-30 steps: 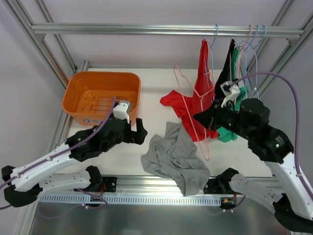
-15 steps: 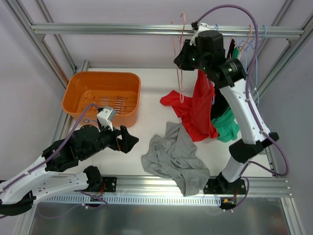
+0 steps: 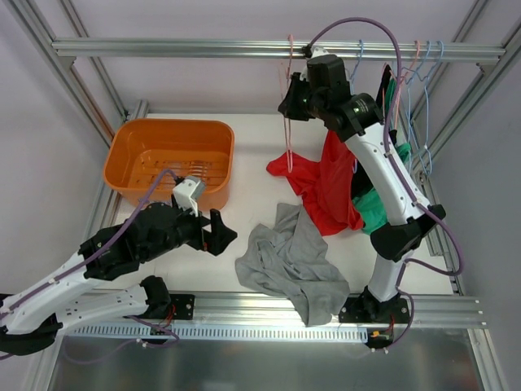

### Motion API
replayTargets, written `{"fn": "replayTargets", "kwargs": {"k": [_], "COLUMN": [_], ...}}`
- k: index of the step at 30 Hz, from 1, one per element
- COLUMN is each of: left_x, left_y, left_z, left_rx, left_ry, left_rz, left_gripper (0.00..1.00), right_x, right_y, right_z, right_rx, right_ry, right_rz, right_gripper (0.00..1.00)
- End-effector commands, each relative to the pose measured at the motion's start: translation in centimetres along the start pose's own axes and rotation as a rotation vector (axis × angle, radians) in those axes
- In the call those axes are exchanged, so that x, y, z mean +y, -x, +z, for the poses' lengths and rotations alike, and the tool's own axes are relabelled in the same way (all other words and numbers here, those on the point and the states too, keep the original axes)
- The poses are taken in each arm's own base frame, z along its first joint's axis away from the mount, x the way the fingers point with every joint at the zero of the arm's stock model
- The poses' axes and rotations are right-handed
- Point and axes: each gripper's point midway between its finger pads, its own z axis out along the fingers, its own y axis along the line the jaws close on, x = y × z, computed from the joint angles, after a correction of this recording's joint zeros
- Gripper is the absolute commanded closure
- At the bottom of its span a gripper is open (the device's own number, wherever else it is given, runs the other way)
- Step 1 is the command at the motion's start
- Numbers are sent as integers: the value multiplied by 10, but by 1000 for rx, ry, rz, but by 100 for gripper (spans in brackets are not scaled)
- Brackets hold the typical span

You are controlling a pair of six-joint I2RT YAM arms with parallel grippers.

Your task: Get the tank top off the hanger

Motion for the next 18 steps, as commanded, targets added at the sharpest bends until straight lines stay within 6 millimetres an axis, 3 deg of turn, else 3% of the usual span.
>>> {"fn": "replayTargets", "kwargs": {"k": [1,10,13,15,16,17,18], "left_x": [-10,-14,-13,-16,-16,-17,-19], "left_y": [1,-4,-3,-1,-2,0,0], "left_z": [10,21,20,19,19,19,21], "left_rx": [41,69,62,59,61,60,64], "left_ry": [-13,-11,-13,-22,-26,-29,-30], "left_rz": [26,31,31,34,40,43,48], "left_gripper": [1,1,1,1,1,1,1], "right_x": [2,8,2,0,-1,-1,-1], "right_y": [5,24,13,4,3,-4,-5], "right_z": [4,-15,-7,-3,-6,-5,-8], "right_rx": [-39,-135,-107,-83,-81,-63,-62], "right_ry": [0,0,-21,-28,-25,-22,-21], "right_rz": [57,94,93,89,88,79,78], "right_gripper": [100,100,93,82,70,51,47]}}
